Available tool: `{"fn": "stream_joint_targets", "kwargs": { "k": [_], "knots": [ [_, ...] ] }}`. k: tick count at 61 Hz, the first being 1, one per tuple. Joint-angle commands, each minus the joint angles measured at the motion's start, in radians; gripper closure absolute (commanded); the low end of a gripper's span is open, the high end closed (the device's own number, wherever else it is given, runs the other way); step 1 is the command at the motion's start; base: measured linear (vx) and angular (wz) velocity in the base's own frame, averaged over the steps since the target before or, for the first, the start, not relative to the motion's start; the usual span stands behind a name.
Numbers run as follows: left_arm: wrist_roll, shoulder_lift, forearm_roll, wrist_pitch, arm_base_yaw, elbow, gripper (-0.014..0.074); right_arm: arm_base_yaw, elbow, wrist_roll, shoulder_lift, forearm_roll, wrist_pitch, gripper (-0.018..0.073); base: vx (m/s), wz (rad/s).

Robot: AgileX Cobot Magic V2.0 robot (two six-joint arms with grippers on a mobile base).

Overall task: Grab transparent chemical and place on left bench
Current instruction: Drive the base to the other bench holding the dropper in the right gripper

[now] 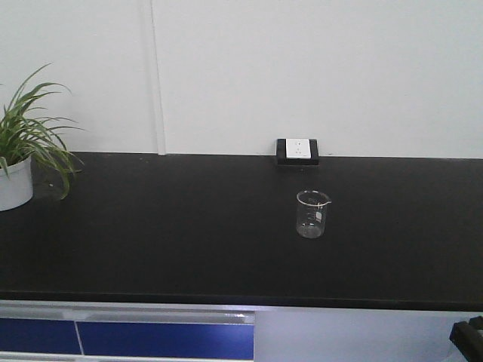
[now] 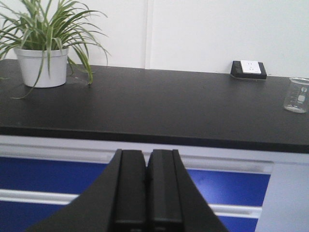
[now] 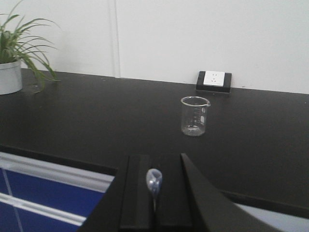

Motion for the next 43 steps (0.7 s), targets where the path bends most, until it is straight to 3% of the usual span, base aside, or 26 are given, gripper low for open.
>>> {"fn": "stream_joint_targets", "kwargs": {
  "k": [1, 22, 43],
  "knots": [
    [-0.008, -0.019, -0.001, -0.078, -0.002, 0.016, 0.06, 0.002, -0.03, -0.004, -0.002, 0.007, -0.073, 0.0564, -0.38, 0.1],
    [-0.008, -0.019, -0.001, -0.078, -0.002, 0.016, 0.06, 0.002, -0.03, -0.004, -0.002, 0.007, -0.073, 0.0564, -0.33, 0.31],
    [-0.008, -0.019, -0.001, -0.078, -0.002, 0.016, 0.06, 0.002, -0.03, -0.004, -0.002, 0.007, -0.073, 0.0564, -0.2, 0.82]
  ]
}}
